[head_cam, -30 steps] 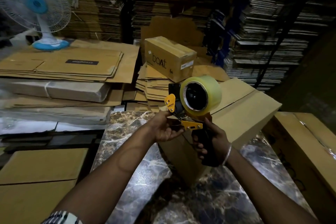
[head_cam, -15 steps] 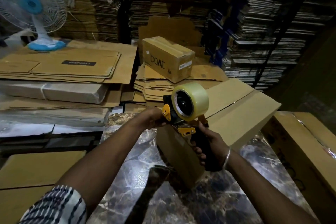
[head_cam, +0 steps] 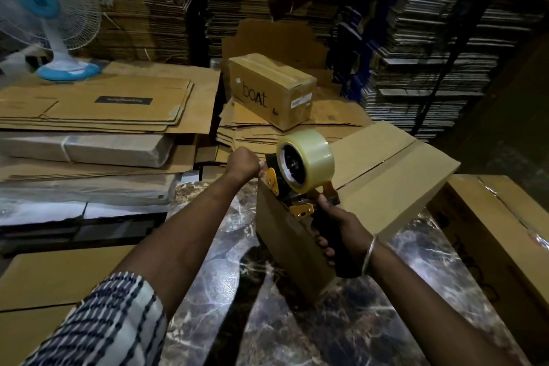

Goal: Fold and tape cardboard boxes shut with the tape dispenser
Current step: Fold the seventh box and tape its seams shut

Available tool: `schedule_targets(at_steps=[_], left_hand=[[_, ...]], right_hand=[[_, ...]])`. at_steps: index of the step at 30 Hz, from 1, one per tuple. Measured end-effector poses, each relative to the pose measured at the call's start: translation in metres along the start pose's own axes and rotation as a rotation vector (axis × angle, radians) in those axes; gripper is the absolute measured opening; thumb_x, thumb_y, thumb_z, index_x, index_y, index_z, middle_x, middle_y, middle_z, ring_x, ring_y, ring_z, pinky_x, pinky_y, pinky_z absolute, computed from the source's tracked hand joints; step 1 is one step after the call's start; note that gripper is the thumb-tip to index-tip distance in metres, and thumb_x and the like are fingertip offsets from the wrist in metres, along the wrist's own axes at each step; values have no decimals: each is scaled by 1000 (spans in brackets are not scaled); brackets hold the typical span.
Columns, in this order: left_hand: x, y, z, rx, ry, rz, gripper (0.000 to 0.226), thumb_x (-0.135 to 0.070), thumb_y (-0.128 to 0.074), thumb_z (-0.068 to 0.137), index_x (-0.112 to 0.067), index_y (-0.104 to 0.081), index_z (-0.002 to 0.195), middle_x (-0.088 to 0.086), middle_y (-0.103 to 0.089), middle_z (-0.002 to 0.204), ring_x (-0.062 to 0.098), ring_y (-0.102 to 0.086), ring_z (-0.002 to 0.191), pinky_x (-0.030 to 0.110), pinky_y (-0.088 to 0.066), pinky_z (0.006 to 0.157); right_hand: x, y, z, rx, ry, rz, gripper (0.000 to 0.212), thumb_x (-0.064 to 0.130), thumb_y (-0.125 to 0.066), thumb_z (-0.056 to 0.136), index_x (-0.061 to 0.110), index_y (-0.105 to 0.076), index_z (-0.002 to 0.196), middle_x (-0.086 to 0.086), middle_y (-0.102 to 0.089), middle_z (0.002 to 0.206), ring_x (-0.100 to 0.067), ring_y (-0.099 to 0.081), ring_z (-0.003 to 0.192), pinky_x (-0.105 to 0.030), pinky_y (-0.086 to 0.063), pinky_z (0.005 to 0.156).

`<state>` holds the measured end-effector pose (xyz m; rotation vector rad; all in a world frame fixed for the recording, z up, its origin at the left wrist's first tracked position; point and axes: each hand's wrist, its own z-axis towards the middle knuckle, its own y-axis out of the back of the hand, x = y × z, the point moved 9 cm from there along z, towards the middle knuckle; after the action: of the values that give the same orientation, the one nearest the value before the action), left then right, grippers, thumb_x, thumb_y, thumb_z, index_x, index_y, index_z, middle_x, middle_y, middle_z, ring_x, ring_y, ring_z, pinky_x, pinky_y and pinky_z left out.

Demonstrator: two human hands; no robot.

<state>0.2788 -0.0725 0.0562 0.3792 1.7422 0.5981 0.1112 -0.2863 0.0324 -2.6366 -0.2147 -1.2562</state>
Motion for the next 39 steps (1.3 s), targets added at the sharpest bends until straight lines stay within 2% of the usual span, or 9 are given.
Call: schedule_targets(at_steps=[2,4,9,12,16,21,28,33,39], left_hand=[[4,2,4,-11,-2,75,40,0,-61,88,-14,-56,51,4,-56,52,27,-63,60,34,-52,59],[4,3,4,-32,-3,135,41,1,-62,87,-10,-56,48,4,-54,49,28,-60,58,28,-41,50],[5,0,8,-78,-82,160,36,-3,-63,89,-8,-55,53,19,-64,65,33,-61,63,29,-31,51],[11,0,8,-116,-69,153,38,1,-61,86,-5,-49,51,18,-54,60,44,-63,69,33,-32,57],[21,1,8,-101,-20,67,24,-11,-63,89,6,-66,72,20,-68,77,38,-69,84,34,-46,65],[27,-2,13,-102,-4,42,30,-14,-67,89,1,-66,62,18,-64,65,26,-54,59,31,-36,58],[35,-14,20,-63,18,-123,38,-31,-67,82,-12,-53,53,6,-56,59,24,-53,63,32,-36,58],[48,-38,17,43,144,-225,25,-35,-59,96,-19,-56,77,9,-56,88,31,-56,89,42,-51,79],[20,-23,16,-141,-179,-21,44,-18,-52,98,-18,-42,56,3,-41,56,19,-38,55,33,-25,58]], right_hand=[[-5,0,0,-7,-16,-17,62,77,-51,80,15,-50,73,0,-37,59,-16,-25,45,-25,-19,45],[-7,-3,2,-18,-16,-37,63,77,-52,81,16,-48,70,-1,-37,59,-16,-26,44,-25,-20,45],[-9,-2,3,-41,5,-53,65,78,-52,82,14,-48,71,-2,-38,58,-17,-28,43,-26,-22,44],[-8,-5,1,-38,12,-60,64,76,-51,85,13,-48,71,-3,-39,57,-17,-28,43,-25,-22,44],[-5,-11,2,-21,21,-58,63,73,-51,86,15,-49,63,-4,-37,57,-18,-27,43,-25,-21,44],[-6,-10,7,-18,-3,-55,65,75,-51,85,15,-50,59,-4,-36,57,-18,-27,43,-24,-21,43],[-4,-6,15,-26,-6,-62,66,77,-52,82,15,-49,59,-4,-37,56,-19,-27,44,-24,-22,44],[-1,0,22,-45,-19,-62,67,80,-52,79,14,-49,63,-3,-39,58,-18,-30,43,-24,-24,44],[0,1,24,-29,-51,-36,66,79,-53,77,14,-49,64,-4,-38,59,-18,-29,44,-24,-24,43]])
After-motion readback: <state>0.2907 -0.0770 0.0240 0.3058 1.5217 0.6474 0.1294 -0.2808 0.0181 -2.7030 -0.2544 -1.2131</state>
